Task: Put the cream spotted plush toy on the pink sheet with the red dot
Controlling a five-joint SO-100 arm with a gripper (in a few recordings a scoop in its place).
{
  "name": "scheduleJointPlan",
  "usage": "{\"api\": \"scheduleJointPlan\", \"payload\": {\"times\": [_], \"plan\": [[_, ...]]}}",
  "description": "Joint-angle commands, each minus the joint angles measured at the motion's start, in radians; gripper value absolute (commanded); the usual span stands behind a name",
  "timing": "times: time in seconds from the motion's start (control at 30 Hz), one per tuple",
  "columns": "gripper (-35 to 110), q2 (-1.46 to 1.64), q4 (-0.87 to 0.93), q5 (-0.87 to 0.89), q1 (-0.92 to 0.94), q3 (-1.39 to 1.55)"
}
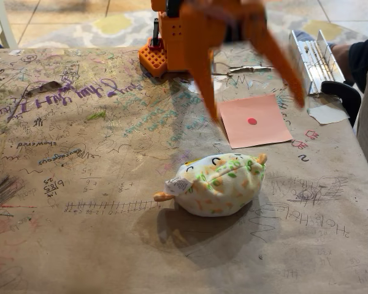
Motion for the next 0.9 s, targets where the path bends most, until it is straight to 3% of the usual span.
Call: {"api": "scheduleJointPlan", "payload": {"times": [0.0, 0.13, 0.27, 0.53, 0.6, 0.67, 0.87], "plan": [[38, -0.049, -0.02, -0.011, -0.018, -0.032], [38, -0.146, -0.005, -0.005, -0.009, -0.06], [36, -0.222, 0.137, -0.043, 0.015, -0.124], [32, -0.399, 0.178, -0.044, 0.077, -0.218], [23, -0.434, 0.158, -0.025, 0.086, -0.218], [0, -0.466, 0.117, 0.02, 0.087, -0.221], [0, -0.528, 0.054, 0.098, 0.066, -0.222]]}}
